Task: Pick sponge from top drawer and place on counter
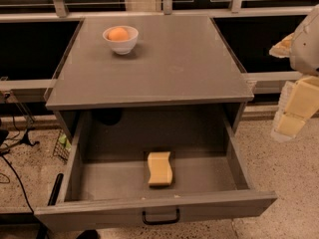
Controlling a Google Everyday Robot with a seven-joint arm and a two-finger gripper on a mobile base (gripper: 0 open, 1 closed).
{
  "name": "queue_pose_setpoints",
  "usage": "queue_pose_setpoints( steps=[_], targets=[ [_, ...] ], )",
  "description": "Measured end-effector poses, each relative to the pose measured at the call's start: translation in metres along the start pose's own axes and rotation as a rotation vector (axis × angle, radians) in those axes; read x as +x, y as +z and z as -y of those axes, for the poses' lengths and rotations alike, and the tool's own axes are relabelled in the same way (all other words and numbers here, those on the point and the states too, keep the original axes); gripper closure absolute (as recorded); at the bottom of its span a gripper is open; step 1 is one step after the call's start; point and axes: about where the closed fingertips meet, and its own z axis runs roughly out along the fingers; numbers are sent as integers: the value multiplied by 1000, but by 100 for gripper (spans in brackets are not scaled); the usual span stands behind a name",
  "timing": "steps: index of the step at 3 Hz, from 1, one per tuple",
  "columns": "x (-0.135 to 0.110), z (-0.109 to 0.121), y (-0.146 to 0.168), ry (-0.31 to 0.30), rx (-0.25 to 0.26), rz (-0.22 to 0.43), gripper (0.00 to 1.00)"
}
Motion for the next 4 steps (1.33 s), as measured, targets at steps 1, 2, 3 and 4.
queue_pose_setpoints(
  steps=[1, 2, 3, 4],
  targets=[
    [0, 0, 0, 0, 0, 0, 0],
    [-5, -1, 5, -53, 13, 14, 0],
    [-30, -3, 33, -306, 48, 28, 0],
    [-51, -4, 52, -546, 79, 10, 0]
  ],
)
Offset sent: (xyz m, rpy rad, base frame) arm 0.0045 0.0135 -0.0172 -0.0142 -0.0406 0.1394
